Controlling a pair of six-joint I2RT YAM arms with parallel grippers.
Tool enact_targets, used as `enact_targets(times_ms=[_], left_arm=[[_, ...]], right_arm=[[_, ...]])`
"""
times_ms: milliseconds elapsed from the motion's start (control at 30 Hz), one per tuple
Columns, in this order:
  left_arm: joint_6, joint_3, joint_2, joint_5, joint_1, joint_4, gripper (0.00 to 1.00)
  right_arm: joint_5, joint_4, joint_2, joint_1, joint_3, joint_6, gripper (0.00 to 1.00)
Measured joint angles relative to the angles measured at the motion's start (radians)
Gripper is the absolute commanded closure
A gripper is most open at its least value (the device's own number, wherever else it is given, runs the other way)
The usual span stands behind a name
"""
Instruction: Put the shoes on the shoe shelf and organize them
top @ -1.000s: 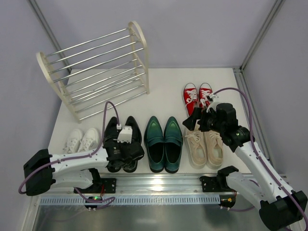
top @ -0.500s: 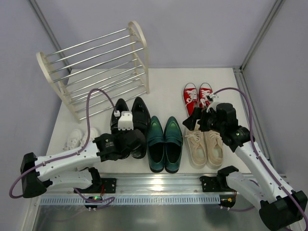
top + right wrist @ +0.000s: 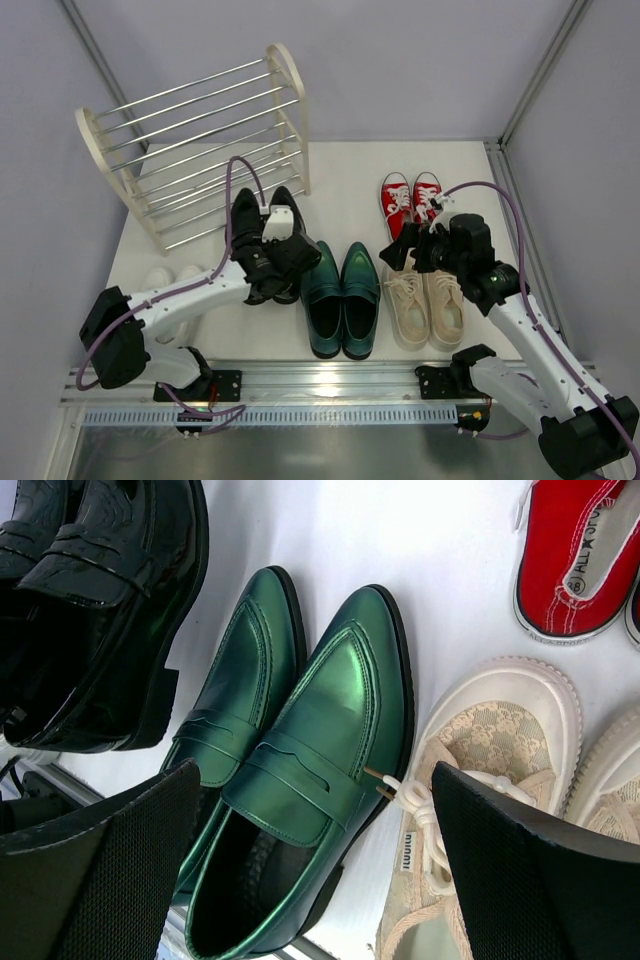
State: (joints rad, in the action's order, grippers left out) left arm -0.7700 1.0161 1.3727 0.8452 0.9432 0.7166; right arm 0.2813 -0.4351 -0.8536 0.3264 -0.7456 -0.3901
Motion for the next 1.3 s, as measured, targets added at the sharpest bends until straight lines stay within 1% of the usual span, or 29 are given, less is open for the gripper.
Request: enact_targets(times_ms=[100,300,433,533,667,967,1167,1300], left_arm=[[0.029,0.002,0.003,-0.011,-0.027,-0.039,1.00],[0.093,0.002,0.042,-0.050,-0.138,-0.205,1.00],[0.114,0.011,0.140,-0.069,-0.224,-0.309,1.00],[0.132,0.053,0.242,-0.089,-0.275,-0.339,1.00],[0.175,0.101,0.343,-0.095,-0.308,-0.412,1.00],[0.225,0.244,0.422,-0.110,-0.342,-0.492,1.00],[0.233,0.388,0.534,-0.110,-0.392,-0.512,1.00],[0.233,0.439,0.605,-0.111,-0.422,-0.525,1.00]], right_arm=[[0.000,0.002,-0.004,0.000,0.000,0.000,0.03],[-0.002,0.001,-0.023,0.000,0.000,0.000,0.03],[-0.005,0.001,-0.024,0.000,0.000,0.001,0.02],[-0.010,0.000,-0.024,0.000,0.000,0.001,0.03],[-0.016,0.000,-0.024,0.000,0.000,0.002,0.03],[-0.022,0.000,-0.024,0.000,0.003,0.002,0.03],[-0.027,0.000,-0.037,0.000,0.003,0.002,0.03],[-0.032,0.000,-0.037,0.000,0.004,0.002,0.03]])
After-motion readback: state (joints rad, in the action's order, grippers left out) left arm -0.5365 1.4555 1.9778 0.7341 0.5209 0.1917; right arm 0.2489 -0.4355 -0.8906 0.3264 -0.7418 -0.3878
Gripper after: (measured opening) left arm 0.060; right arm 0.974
